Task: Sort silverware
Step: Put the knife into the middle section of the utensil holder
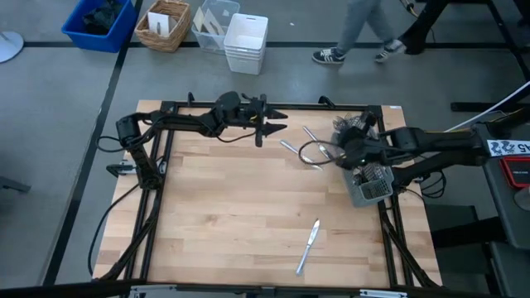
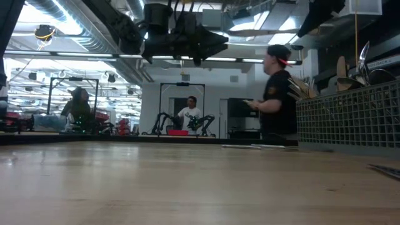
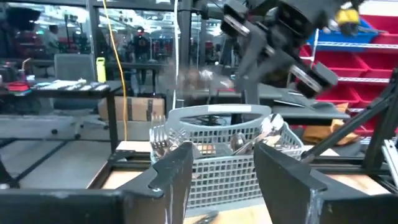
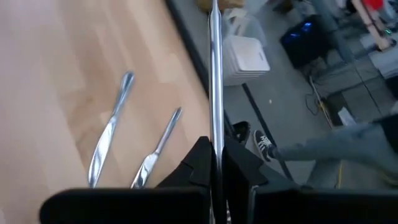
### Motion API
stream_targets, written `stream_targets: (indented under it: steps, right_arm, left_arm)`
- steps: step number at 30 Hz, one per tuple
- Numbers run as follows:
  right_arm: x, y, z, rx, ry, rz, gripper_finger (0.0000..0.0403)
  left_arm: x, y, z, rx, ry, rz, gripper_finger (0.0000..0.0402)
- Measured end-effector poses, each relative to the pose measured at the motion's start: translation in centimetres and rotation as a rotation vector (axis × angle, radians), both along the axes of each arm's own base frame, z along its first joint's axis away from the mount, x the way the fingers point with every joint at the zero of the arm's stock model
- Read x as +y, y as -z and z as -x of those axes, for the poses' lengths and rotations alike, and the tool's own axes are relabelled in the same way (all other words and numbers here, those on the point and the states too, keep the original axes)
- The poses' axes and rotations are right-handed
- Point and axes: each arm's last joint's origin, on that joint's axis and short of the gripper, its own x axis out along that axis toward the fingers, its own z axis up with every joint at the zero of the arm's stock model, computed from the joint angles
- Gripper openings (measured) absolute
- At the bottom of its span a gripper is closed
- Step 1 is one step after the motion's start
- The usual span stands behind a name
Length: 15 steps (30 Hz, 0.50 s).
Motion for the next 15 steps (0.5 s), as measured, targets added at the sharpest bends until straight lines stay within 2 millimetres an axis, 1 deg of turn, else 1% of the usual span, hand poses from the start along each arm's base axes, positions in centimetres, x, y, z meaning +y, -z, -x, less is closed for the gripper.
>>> stream_targets:
  steps: [6, 9, 12, 15]
  right_arm:
    - [-0.2, -0.9, 1.1, -0.098, 0.042, -0.001, 0.0022]
    - [-0.2, -1.0, 0.9, -0.116, 0.041, -0.004, 0.0022]
    - [-0.2, -1.0, 0.8, -0.128, 0.041, -0.006, 0.0022]
    - [-0.1, -1.2, 0.6, -0.147, 0.031, -0.003, 0.0022]
  left_arm:
    - [-2.0, -0.3, -0.8, -0.036, 0.053, -0.049, 0.0163]
    - [-3.0, -0.6, -1.2, -0.101, 0.062, -0.082, 0.0163]
    - [-3.9, -0.4, -1.9, -0.153, 0.088, -0.088, 0.0163]
    - [-4.7, 0.3, -2.3, -0.134, 0.105, -0.101, 0.0163]
